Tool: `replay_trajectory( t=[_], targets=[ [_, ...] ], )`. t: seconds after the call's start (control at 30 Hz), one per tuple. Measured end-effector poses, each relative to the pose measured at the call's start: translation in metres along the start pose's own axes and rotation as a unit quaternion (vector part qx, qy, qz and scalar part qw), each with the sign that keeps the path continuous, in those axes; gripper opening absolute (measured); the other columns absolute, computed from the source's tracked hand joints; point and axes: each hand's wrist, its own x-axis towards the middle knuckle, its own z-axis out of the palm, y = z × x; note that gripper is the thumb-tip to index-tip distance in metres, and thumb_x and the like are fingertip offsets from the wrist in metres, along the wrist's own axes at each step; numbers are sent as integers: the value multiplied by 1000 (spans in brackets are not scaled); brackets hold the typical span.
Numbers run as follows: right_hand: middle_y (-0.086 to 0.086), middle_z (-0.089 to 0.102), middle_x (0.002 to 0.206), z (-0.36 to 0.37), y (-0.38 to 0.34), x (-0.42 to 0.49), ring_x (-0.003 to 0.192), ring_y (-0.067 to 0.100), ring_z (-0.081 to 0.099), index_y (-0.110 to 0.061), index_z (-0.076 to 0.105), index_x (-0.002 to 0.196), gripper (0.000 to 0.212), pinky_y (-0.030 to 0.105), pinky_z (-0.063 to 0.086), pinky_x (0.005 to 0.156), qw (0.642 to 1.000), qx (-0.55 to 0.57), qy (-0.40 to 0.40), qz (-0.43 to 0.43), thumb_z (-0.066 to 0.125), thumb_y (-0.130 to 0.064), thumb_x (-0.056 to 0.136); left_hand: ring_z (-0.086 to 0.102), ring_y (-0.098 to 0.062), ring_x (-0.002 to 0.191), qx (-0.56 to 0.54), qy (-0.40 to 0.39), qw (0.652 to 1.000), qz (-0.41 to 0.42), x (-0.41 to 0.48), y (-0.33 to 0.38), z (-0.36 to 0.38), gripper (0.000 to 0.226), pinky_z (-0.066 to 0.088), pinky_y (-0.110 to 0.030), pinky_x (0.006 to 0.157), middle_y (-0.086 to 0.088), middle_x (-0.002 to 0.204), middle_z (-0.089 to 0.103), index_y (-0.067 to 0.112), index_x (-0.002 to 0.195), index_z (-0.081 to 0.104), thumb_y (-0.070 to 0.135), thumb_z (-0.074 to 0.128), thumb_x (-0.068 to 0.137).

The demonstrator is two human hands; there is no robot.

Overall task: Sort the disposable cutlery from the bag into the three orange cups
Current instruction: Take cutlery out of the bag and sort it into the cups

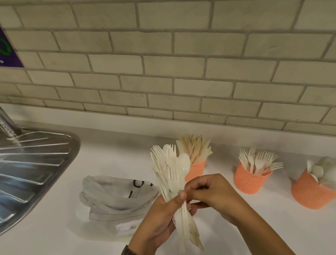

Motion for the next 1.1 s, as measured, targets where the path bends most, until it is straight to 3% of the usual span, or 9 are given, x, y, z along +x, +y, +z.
replay_trajectory(
  t=[0.13, 0.2, 0.27, 0.4, 0.53, 0.7, 0.83, 0.93, 1.1],
  targets=[
    [20, 71, 79, 4, 4, 5, 61, 21, 69, 2, 73, 81, 6, 28, 58, 57, 1000, 5, 12, 14, 71, -3, 78, 61, -29, 113, 8, 8, 1000, 0, 1, -1, -3, 73, 51, -42, 94, -14, 121, 65, 11, 125, 57, 33, 85, 61],
    [17, 71, 79, 6, 9, 8, 62, 20, 68, -1, 73, 79, 5, 27, 57, 57, 999, 12, 49, 18, 74, -6, 77, 64, -29, 107, -6, 53, 999, 12, 2, -3, -6, 57, 52, -43, 92, -15, 115, 67, 8, 120, 59, 24, 81, 70],
    [14, 70, 82, 2, 12, 13, 65, 17, 67, 0, 72, 82, 13, 29, 59, 61, 995, 31, 84, 34, 76, -10, 76, 69, -23, 83, -23, 108, 994, 12, 1, -5, -12, 41, 58, -35, 75, -10, 90, 72, 2, 105, 63, 18, 80, 71],
    [11, 67, 74, -3, 10, 20, 58, 17, 64, 3, 71, 86, 15, 32, 60, 62, 995, 75, 56, 40, 75, -8, 77, 58, -18, 56, -76, 157, 985, -1, 2, -4, -20, 22, 54, -27, 57, -7, 62, 56, 4, 89, 60, 12, 71, 71],
    [7, 64, 60, -13, -3, 41, 51, 18, 59, 0, 68, 81, 2, 24, 56, 52, 973, 148, 173, -39, 69, -2, 81, 57, -18, 54, -91, 164, 982, 16, 0, 0, -22, 30, 54, -27, 56, -6, 60, 52, 4, 97, 57, 13, 68, 70],
    [10, 67, 64, -25, -3, 101, 56, 19, 66, -5, 65, 75, 8, 27, 54, 58, 936, 9, 315, -155, 66, 0, 82, 57, -18, 53, -85, 159, 983, 46, -2, 3, -28, 29, 53, -28, 53, -6, 59, 52, 5, 99, 55, 12, 65, 73],
    [18, 66, 59, -13, 34, 134, 55, 32, 63, -2, 66, 64, 17, 36, 56, 60, 940, -186, 274, -80, 59, 0, 79, 56, -18, 55, -79, 146, 985, 51, -1, 3, -28, 27, 52, -28, 52, -7, 61, 51, 4, 97, 56, 9, 71, 75],
    [6, 53, 41, -9, 42, 138, 37, 20, 52, -10, 58, 49, 33, 27, 51, 56, 945, -222, 241, -22, 60, -8, 81, 57, -18, 54, -59, 154, 985, 50, 1, 2, -29, 27, 51, -26, 51, -7, 60, 51, 5, 92, 57, 14, 68, 69],
    [20, 67, 62, -22, 28, 120, 41, 23, 57, 6, 69, 84, 17, 32, 53, 56, 946, -183, 266, -15, 69, -10, 79, 57, -18, 56, -21, 143, 989, 34, 4, 1, -26, 25, 51, -27, 53, -6, 59, 53, 7, 87, 58, 19, 69, 69]
  ],
)
